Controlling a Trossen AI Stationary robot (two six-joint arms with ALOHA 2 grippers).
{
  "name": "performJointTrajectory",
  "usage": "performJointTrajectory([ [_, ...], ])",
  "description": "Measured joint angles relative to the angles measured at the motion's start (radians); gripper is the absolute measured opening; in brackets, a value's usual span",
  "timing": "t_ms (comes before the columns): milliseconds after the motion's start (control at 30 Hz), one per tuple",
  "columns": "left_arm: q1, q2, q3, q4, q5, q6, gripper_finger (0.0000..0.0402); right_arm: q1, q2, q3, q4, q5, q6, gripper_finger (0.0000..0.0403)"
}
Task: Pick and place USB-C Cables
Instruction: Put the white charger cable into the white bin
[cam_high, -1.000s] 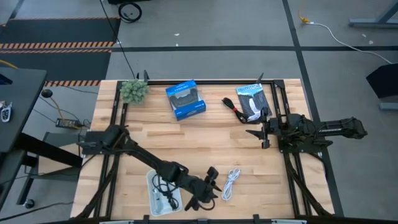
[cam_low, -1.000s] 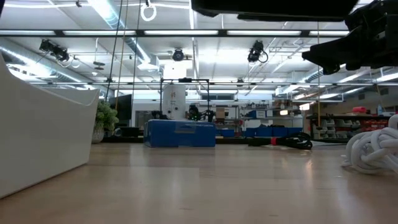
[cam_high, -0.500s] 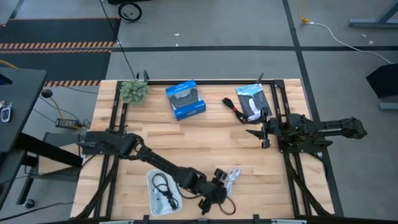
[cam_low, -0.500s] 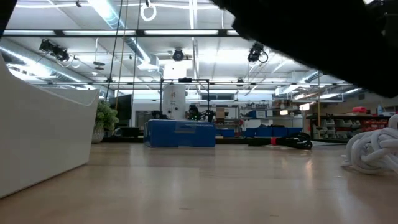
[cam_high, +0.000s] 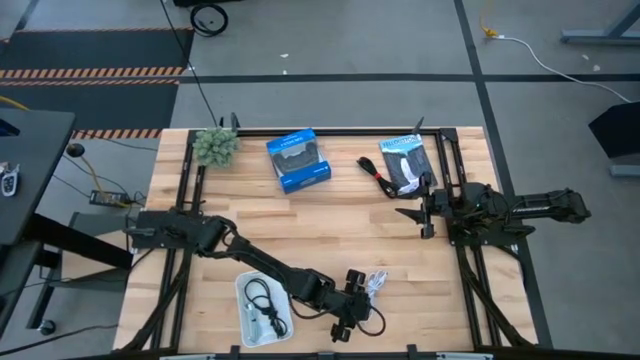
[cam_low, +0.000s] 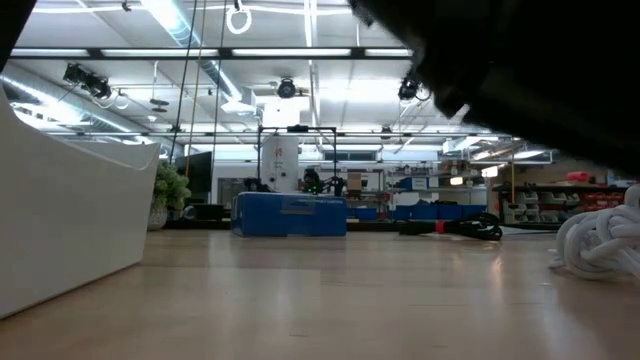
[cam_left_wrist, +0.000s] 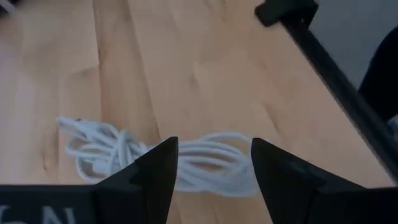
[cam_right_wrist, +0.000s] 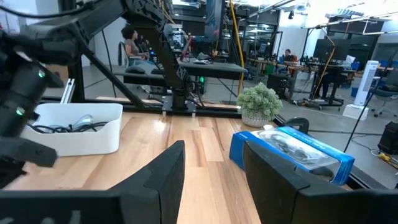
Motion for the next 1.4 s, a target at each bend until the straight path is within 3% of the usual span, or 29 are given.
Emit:
performJointTrajectory([
  [400,0.009,0.015,0.0,-0.185,-0.259,0.169,0.0215,0.0,0.01,0.0,0.031,-0.001,0.0,0.0169],
  [600,0.019,0.015,0.025,-0.306,-0.301,0.192,0.0215,0.0,0.009,0.0,0.031,-0.001,0.0,0.0169],
  [833,0.014,0.015,0.07,-0.337,-0.291,0.314,0.0215,0.0,0.009,0.0,0.03,-0.001,0.0,0.0169],
  [1067,0.032,0.024,0.071,-0.277,-0.078,0.418,0.0215,0.0,0.009,0.0,0.03,-0.001,0.0,0.0169],
  [1233,0.055,0.047,0.07,-0.26,-0.06,0.495,0.0213,0.0,0.009,0.0,0.031,-0.001,0.0,0.0169],
  [1400,0.056,0.057,0.071,-0.255,-0.063,0.533,0.0186,0.0,0.008,0.0,0.031,-0.001,0.0,0.0169],
])
